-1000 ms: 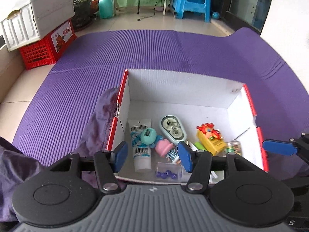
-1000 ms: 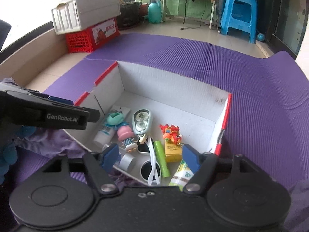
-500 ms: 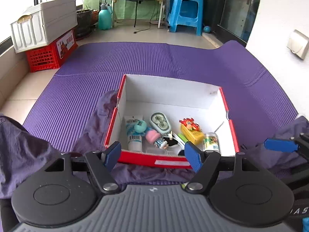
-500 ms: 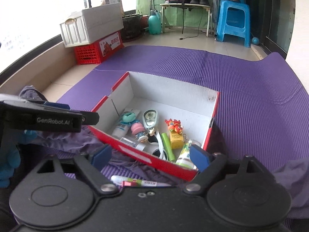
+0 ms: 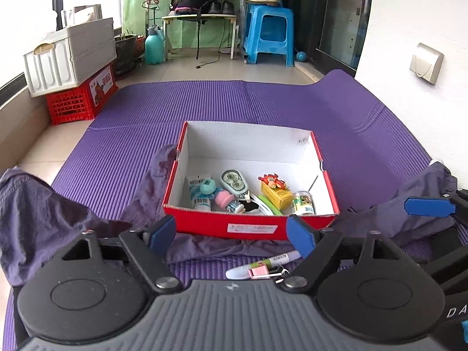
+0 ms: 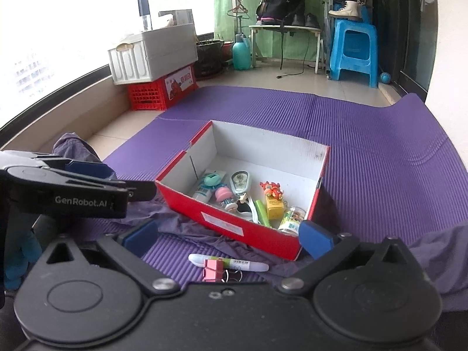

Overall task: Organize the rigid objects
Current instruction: 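Withdraw both tools from the shoebox back over the marker and clip, then grasp the pink binder clip with the left gripper, then grasp the white green-banded marker upright with the right gripper, then carry the pink clip and white marker into the shoebox with both grippers, then open both grippers to release the clip and marker into the shoebox, then withdraw both tools up and away from the shoebox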

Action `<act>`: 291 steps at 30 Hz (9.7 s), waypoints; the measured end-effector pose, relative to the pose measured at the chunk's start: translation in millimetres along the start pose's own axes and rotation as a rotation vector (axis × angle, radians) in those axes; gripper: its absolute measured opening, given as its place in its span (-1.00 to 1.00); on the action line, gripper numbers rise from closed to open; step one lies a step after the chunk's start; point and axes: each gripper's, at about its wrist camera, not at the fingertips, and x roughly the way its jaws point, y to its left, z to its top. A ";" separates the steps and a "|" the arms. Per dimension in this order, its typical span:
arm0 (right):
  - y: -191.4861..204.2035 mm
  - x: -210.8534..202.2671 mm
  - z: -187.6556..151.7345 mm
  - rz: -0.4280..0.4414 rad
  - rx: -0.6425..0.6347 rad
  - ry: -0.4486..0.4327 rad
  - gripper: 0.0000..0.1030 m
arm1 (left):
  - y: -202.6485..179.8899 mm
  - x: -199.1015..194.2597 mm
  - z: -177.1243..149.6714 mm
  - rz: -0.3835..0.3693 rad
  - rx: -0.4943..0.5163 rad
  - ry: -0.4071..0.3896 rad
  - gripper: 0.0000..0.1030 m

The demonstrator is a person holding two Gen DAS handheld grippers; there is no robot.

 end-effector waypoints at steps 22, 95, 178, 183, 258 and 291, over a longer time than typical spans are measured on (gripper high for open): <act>-5.6 -19.2 -45.9 0.010 0.065 -0.045 0.99 | -10.0 -11.0 -57.0 -0.005 -0.012 -0.052 0.98; -36.7 192.7 -64.3 0.225 -0.266 0.276 0.09 | -5.2 151.8 -125.3 -0.020 -0.026 0.156 -0.36; -20.2 70.6 -108.5 0.166 0.131 0.206 -0.68 | 12.5 98.7 -98.8 -0.068 -0.050 0.193 -0.39; -14.6 48.3 -80.3 0.152 0.118 0.144 -0.68 | 5.6 65.8 -68.7 -0.094 -0.057 0.132 -0.39; -49.8 142.8 35.0 -0.001 0.126 0.098 -0.02 | 12.8 164.7 39.9 0.009 -0.022 0.165 -0.22; -8.9 -12.7 -3.9 0.049 0.086 -0.121 0.99 | -2.4 -16.6 -16.1 0.064 -0.045 -0.097 0.94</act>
